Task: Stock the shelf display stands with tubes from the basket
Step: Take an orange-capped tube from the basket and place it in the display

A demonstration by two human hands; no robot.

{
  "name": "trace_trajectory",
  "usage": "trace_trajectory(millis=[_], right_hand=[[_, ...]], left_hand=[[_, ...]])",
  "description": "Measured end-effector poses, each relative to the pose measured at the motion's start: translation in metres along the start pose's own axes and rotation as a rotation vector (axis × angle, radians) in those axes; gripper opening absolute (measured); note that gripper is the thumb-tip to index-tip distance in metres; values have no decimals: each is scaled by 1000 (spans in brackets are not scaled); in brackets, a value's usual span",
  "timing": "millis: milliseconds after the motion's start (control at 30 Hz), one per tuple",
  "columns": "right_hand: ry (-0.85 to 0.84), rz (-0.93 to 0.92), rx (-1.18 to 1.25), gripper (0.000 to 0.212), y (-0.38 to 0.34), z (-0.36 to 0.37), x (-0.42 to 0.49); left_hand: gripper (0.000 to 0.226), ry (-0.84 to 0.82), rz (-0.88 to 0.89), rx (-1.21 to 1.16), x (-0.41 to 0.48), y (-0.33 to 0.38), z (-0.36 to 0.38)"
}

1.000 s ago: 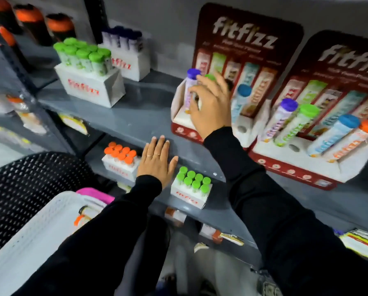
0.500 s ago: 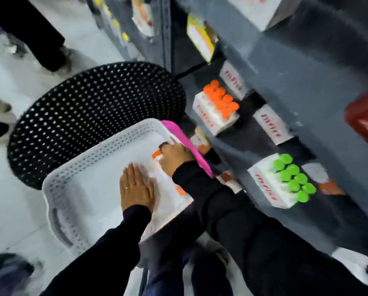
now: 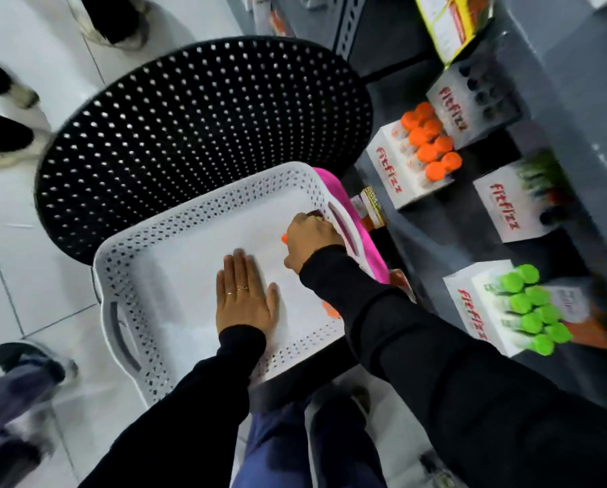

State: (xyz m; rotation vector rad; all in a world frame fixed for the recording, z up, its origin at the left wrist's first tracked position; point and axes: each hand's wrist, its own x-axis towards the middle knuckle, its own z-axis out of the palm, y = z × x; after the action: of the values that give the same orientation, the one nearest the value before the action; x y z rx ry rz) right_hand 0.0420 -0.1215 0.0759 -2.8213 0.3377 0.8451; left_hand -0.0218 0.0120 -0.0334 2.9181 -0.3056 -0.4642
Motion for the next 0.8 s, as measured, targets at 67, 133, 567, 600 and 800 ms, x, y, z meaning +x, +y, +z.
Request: trace_trajectory(millis=[67,133,567,600,800], right_hand=[[-37,-21,44,41,8,-19,-11],[-53,-30,93,36,21,-42,-29],[238,265,96,29,137,-164,-213],[248,304,111,20,147,-170,-230],[288,424,214,10,200,-190,-324]], left_hand=[[70,3,1,-6,2,2,-2],[73,-20,6,-6,-1,2,-7],[64,236,528,-134,-4,166,-113],[62,259,606,-132,-7,189,-124],[65,263,874,-175,-43,301,-160]])
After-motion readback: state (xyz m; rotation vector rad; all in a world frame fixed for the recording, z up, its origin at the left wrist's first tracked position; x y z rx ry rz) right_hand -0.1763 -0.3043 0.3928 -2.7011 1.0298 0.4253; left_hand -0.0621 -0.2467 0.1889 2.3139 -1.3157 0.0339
